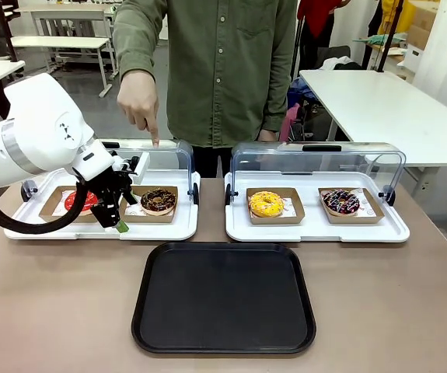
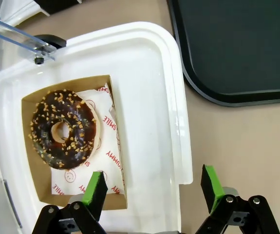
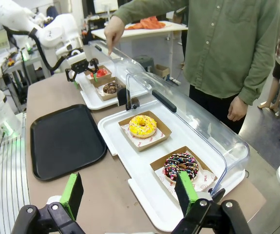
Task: Move the second donut from the left to the tray.
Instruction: Pick up the Paper togo box containing the Donut indicated by the person and place it on the Handle tray.
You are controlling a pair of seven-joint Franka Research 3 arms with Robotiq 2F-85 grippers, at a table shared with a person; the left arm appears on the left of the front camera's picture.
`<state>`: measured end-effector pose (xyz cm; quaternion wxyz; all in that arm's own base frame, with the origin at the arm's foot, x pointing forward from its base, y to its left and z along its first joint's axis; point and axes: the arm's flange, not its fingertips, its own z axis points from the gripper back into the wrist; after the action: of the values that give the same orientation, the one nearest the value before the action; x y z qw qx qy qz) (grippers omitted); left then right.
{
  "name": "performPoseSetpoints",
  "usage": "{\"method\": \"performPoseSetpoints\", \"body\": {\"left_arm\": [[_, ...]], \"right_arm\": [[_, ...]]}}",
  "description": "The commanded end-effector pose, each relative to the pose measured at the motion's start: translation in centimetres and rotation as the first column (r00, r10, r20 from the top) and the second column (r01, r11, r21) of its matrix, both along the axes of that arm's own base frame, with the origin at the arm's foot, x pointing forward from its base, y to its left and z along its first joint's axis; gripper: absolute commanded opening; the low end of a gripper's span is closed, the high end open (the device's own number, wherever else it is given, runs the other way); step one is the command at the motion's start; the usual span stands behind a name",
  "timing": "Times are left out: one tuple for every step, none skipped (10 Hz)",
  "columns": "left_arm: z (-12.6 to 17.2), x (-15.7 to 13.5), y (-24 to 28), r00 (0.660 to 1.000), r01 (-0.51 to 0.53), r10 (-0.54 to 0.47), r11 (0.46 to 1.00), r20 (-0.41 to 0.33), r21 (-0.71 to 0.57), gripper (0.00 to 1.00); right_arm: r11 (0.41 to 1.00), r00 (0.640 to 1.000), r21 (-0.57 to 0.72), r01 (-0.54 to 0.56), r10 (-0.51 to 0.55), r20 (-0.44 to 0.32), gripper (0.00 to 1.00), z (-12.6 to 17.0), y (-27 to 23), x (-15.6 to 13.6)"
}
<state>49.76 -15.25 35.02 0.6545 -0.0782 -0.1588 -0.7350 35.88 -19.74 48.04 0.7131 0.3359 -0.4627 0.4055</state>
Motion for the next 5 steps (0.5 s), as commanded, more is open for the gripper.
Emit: {"method": "performPoseSetpoints", "body": {"left_arm": [[-0.1, 0.0, 0.0, 1.0, 0.0, 0.0, 1.0, 0.0, 0.0, 1.0], [-0.5, 0.8, -0.4, 1.0, -0.003, 0.002, 0.999, 0.019, 0.035, 1.0], [-0.8, 1.4, -0.6, 0.999, -0.011, 0.009, 0.999, 0.031, 0.051, 1.0], [-1.0, 2.0, -0.6, 0.999, -0.003, 0.001, 0.998, 0.036, 0.057, 1.0], [-1.1, 2.3, -0.6, 0.999, -0.007, 0.003, 0.997, 0.047, 0.074, 1.0]], "right_arm": [[1.0, 0.999, 0.007, -0.007, 0.006, 0.036, 1.0, 0.1, -0.1, 0.3], [1.0, 0.999, 0.007, -0.007, 0.006, 0.036, 1.0, 0.1, -0.1, 0.3], [1.0, 0.999, 0.007, -0.007, 0.006, 0.036, 1.0, 0.1, -0.1, 0.3], [1.0, 0.999, 0.007, -0.007, 0.006, 0.036, 1.0, 0.1, -0.1, 0.3], [1.0, 0.999, 0.007, -0.007, 0.006, 0.036, 1.0, 0.1, -0.1, 0.3]]}}
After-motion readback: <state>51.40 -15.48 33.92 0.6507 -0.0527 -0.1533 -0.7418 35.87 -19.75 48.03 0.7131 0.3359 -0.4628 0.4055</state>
